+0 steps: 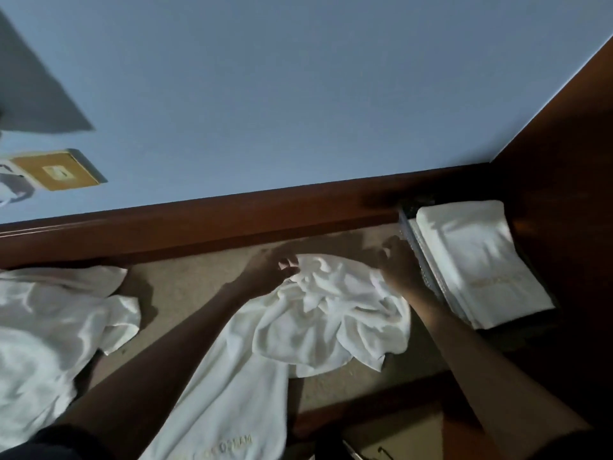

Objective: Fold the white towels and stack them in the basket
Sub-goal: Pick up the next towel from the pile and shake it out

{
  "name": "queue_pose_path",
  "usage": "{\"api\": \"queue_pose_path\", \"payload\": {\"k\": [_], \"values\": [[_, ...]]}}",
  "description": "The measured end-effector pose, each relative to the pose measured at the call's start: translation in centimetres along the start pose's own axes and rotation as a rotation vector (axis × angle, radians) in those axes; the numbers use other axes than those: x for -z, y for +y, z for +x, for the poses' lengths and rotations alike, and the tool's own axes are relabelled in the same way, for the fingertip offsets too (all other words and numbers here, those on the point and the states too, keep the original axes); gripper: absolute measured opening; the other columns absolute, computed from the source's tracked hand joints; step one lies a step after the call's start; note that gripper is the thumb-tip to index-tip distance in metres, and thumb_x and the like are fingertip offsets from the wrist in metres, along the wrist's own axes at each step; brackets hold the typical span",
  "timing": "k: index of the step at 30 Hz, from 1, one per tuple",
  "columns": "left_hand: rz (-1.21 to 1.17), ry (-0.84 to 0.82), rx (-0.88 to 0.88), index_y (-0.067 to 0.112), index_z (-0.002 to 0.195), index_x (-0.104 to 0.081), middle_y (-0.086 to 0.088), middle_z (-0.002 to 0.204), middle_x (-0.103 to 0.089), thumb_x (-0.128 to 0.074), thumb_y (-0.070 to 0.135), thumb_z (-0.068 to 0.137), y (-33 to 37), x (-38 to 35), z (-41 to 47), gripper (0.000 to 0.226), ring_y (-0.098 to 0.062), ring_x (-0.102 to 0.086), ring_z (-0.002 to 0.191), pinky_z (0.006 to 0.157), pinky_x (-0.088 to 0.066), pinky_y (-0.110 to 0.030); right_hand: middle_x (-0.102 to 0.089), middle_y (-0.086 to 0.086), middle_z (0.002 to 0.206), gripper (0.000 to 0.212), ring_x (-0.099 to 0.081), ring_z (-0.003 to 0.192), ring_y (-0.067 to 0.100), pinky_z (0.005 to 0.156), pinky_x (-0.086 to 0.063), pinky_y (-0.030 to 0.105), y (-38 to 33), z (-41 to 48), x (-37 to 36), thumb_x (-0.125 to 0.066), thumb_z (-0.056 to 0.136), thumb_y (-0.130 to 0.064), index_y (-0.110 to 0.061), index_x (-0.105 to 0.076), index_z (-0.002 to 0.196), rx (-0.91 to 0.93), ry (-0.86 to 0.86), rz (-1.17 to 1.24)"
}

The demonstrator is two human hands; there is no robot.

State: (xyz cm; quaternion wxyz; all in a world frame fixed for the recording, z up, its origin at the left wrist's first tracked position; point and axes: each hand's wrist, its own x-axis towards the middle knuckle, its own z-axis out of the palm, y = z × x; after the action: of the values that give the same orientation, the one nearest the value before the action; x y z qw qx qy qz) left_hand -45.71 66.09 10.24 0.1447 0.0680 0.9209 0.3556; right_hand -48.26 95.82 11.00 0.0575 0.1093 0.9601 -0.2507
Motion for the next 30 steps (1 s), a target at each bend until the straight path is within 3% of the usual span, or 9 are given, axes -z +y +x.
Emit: {"api": "queue_pose_path", "payload": {"k": [4, 8, 10, 13, 15, 20, 23, 26, 30], "values": [[0.027, -0.068, 0.142, 0.027, 0.095, -0.074, 0.012, 0.084, -0.072, -0.075, 0.032, 0.092, -2.9, -4.3, 0.6, 0.006, -0.009, -0.067, 0.077, 0.080, -0.055, -0.038, -0.071, 0.006, 0.097, 0.013, -0.067, 0.095, 0.027, 0.082, -0.053, 0.039, 0.5, 1.1, -5.4, -0.064, 0.092, -0.024, -0.015, -0.071, 0.098, 0.179, -0.274, 0.060], [0.019, -0.071, 0.193, 0.025, 0.111, -0.072, 0.004, 0.109, -0.070, -0.078, 0.024, 0.090, -3.3, -8.9, 1.9, 0.022, -0.011, -0.064, 0.093, 0.088, -0.055, -0.037, -0.064, 0.003, 0.118, 0.032, -0.059, 0.112, 0.024, 0.092, -0.046, 0.035, 2.0, 0.8, -10.8, -0.071, 0.092, -0.024, -0.016, -0.065, 0.122, 0.353, -0.516, -0.086], [0.087, -0.035, 0.180, 0.027, 0.123, -0.068, 0.004, 0.126, -0.064, -0.078, 0.027, 0.089, -3.3, -11.0, 2.8, 0.035, -0.015, -0.062, 0.110, 0.087, -0.054, -0.036, -0.061, 0.009, 0.120, 0.039, -0.056, 0.114, 0.029, 0.094, -0.045, 0.040, 2.8, 0.8, -13.0, -0.073, 0.090, -0.023, -0.014, -0.063, 0.127, 0.441, -0.510, -0.168], [0.217, 0.010, 0.172, 0.028, 0.133, -0.065, 0.000, 0.128, -0.056, -0.077, 0.030, 0.090, -3.4, -13.3, 4.0, 0.045, -0.020, -0.057, 0.116, 0.075, -0.052, -0.036, -0.062, 0.009, 0.099, 0.042, -0.063, 0.095, 0.034, 0.073, -0.055, 0.046, 4.5, 1.2, -15.6, -0.087, 0.070, -0.016, -0.013, -0.069, 0.108, 0.563, -0.347, -0.219], [0.264, 0.056, 0.175, 0.026, 0.129, -0.069, -0.004, 0.124, -0.054, -0.076, 0.030, 0.090, -3.6, -14.2, 4.8, 0.040, -0.024, -0.057, 0.114, 0.075, -0.055, -0.041, -0.063, 0.007, 0.093, 0.040, -0.064, 0.088, 0.034, 0.064, -0.055, 0.044, 5.4, 1.8, -16.6, -0.089, 0.063, -0.015, -0.015, -0.070, 0.099, 0.577, -0.272, -0.186], [0.255, 0.139, 0.192, 0.017, 0.107, -0.077, -0.006, 0.117, -0.053, -0.071, 0.029, 0.095, -3.6, -14.7, 5.4, 0.018, -0.025, -0.055, 0.111, 0.067, -0.053, -0.042, -0.060, -0.001, 0.089, 0.010, -0.061, 0.083, 0.026, 0.064, -0.037, 0.033, 5.6, 3.2, -16.5, -0.069, 0.085, -0.013, -0.023, -0.067, 0.084, 0.606, -0.181, -0.193], [0.118, 0.179, 0.179, 0.013, 0.106, -0.077, -0.004, 0.115, -0.060, -0.067, 0.025, 0.099, -2.7, -13.1, 4.9, 0.017, -0.021, -0.056, 0.104, 0.076, -0.054, -0.043, -0.064, -0.007, 0.090, 0.010, -0.062, 0.085, 0.019, 0.073, -0.044, 0.038, 4.5, 3.3, -14.6, -0.059, 0.096, -0.012, -0.020, -0.062, 0.090, 0.477, -0.280, 0.087], [-0.134, 0.183, 0.233, 0.013, 0.096, -0.075, 0.002, 0.098, -0.072, -0.061, 0.018, 0.102, -0.7, -9.9, 4.0, 0.016, -0.008, -0.060, 0.088, 0.077, -0.047, -0.024, -0.065, -0.008, 0.085, 0.006, -0.062, 0.083, 0.011, 0.078, -0.047, 0.031, 2.2, 3.2, -11.0, -0.059, 0.099, -0.013, -0.014, -0.061, 0.093, 0.416, -0.362, 0.362], [-0.339, 0.160, 0.317, 0.021, 0.072, -0.064, 0.015, 0.059, -0.058, -0.060, 0.025, 0.103, 2.8, -4.5, 2.5, 0.032, 0.003, -0.047, 0.053, 0.055, -0.037, -0.018, -0.064, -0.007, 0.083, 0.008, -0.060, 0.079, 0.010, 0.074, -0.045, 0.025, -2.1, 3.4, -6.5, -0.066, 0.097, -0.018, -0.010, -0.065, 0.094, 0.381, -0.372, 0.503]]}}
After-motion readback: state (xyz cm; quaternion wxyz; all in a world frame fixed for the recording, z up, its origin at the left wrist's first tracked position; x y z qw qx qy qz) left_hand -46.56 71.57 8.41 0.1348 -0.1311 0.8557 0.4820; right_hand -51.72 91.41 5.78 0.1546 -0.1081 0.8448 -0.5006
